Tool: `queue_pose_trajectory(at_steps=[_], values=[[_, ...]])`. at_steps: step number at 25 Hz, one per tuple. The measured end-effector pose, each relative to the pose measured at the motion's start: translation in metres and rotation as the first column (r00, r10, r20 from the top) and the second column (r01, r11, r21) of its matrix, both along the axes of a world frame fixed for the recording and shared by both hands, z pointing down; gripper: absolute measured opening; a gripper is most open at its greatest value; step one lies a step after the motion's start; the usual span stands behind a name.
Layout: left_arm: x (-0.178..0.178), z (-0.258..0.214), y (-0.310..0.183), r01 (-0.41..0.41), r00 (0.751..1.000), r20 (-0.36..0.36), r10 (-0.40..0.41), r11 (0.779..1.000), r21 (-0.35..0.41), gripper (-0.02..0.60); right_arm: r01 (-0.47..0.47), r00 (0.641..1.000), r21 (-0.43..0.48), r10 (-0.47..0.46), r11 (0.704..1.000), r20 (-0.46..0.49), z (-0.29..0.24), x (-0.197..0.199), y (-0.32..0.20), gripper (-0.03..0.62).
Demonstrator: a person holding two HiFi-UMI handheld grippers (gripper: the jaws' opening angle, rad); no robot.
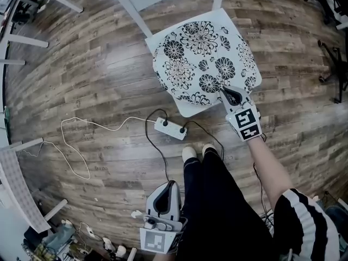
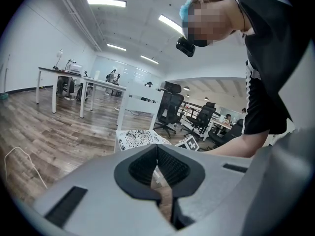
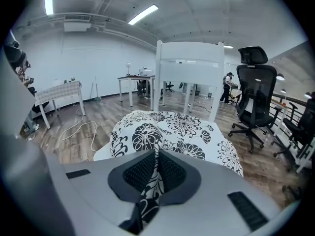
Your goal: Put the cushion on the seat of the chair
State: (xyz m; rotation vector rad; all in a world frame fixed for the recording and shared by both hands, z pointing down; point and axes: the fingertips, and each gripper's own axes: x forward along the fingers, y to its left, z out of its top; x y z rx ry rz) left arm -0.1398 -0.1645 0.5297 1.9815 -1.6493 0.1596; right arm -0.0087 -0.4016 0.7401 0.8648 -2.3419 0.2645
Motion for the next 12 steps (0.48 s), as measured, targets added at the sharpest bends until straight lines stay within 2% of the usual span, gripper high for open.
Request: queue_pose_trajectory(at_steps=[12], values=[[-0.002,0.003,-0.007,0.002,1.0,-0.001,-0.002,1.0,-0.004,0.006,0.012,1.0,-0.024,-0.013,1.0,-0.022,0.019,-0.004,-0.008,0.031]])
